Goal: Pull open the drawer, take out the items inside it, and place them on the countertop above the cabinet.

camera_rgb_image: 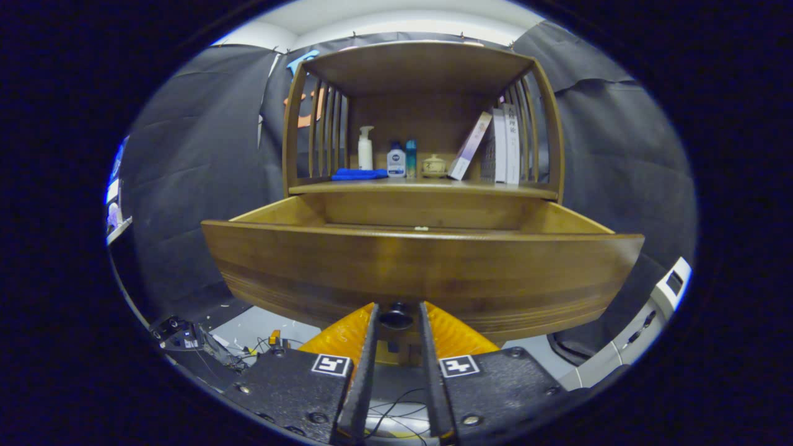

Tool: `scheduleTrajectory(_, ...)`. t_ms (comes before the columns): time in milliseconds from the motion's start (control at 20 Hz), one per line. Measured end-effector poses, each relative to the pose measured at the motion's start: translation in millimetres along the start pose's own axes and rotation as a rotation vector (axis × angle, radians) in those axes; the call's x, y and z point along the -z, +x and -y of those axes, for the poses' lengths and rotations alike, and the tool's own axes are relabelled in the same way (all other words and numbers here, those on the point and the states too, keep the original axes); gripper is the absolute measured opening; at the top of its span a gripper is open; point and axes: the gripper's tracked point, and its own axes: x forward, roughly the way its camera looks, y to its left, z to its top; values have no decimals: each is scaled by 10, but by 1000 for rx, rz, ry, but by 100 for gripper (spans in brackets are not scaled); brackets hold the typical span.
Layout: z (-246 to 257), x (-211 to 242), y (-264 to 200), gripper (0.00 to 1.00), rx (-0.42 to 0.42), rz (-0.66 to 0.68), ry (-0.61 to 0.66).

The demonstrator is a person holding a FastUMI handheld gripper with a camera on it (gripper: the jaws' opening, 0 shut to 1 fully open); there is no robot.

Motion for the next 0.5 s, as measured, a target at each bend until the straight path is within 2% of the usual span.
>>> scheduleTrajectory(250, -33, -489, -306, 74, -31, 122, 20)
scheduleTrajectory(400, 73, -828, -444, 95, -10, 199, 12)
scheduleTrajectory(450, 114, -912, -486, 100, 7, 227, 11)
scheduleTrajectory(500, 149, -993, -514, 100, 16, 241, 15)
